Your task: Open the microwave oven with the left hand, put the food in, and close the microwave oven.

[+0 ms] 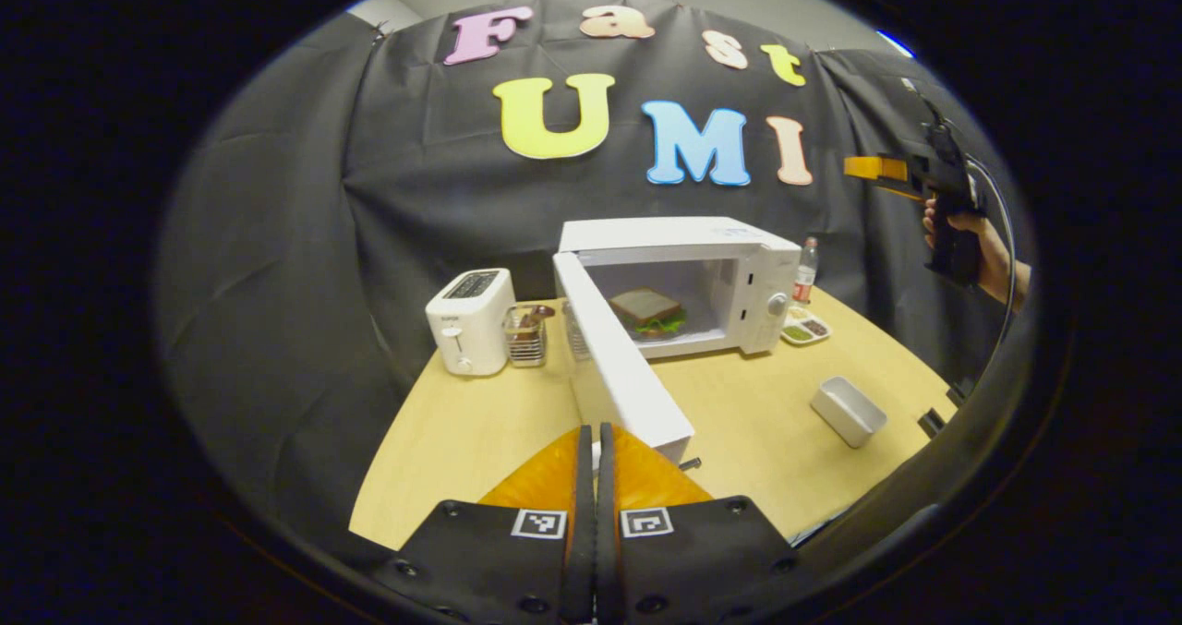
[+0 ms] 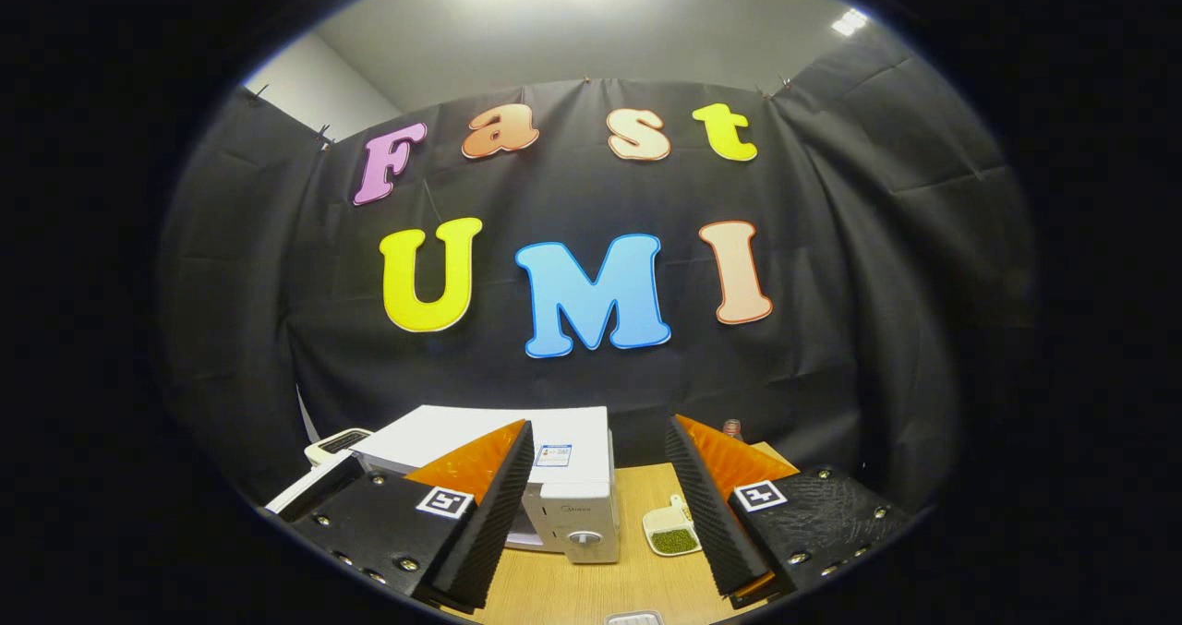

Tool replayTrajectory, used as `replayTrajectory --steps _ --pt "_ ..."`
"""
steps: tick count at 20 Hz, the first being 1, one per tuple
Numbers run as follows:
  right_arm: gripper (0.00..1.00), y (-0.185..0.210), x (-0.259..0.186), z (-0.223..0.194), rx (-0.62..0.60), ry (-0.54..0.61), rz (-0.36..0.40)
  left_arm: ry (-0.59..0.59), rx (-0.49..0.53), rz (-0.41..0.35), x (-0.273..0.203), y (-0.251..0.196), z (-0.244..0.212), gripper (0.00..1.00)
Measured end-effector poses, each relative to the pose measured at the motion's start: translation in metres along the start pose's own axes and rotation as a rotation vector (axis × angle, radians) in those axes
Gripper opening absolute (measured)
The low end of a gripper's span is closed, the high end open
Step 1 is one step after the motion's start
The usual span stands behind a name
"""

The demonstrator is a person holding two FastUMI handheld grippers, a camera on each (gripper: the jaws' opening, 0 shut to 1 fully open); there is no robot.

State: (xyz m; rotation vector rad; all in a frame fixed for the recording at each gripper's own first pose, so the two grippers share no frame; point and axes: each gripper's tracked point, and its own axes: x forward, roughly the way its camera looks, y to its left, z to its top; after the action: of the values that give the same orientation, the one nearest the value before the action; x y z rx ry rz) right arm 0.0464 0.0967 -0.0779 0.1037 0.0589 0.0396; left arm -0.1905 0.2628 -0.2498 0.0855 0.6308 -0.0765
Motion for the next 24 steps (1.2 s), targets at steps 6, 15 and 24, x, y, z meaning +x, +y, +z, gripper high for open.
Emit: replayTrajectory --steps 6,15,24 --pt "0.87 -0.011 -0.004 0.006 -0.031 -0.013 -0.01 -0.005 0.014 -0.11 0.023 -0.045 0.014 0.07" --pt "0.87 -0.031 -0.01 0.013 -0.062 -0.029 -0.055 -0.006 0.039 -0.268 0.058 -0.106 0.034 0.07" --pt "0.87 -0.046 -0.025 0.008 -0.07 -0.024 -0.066 -0.054 0.088 -0.352 0.119 -0.152 0.072 0.07"
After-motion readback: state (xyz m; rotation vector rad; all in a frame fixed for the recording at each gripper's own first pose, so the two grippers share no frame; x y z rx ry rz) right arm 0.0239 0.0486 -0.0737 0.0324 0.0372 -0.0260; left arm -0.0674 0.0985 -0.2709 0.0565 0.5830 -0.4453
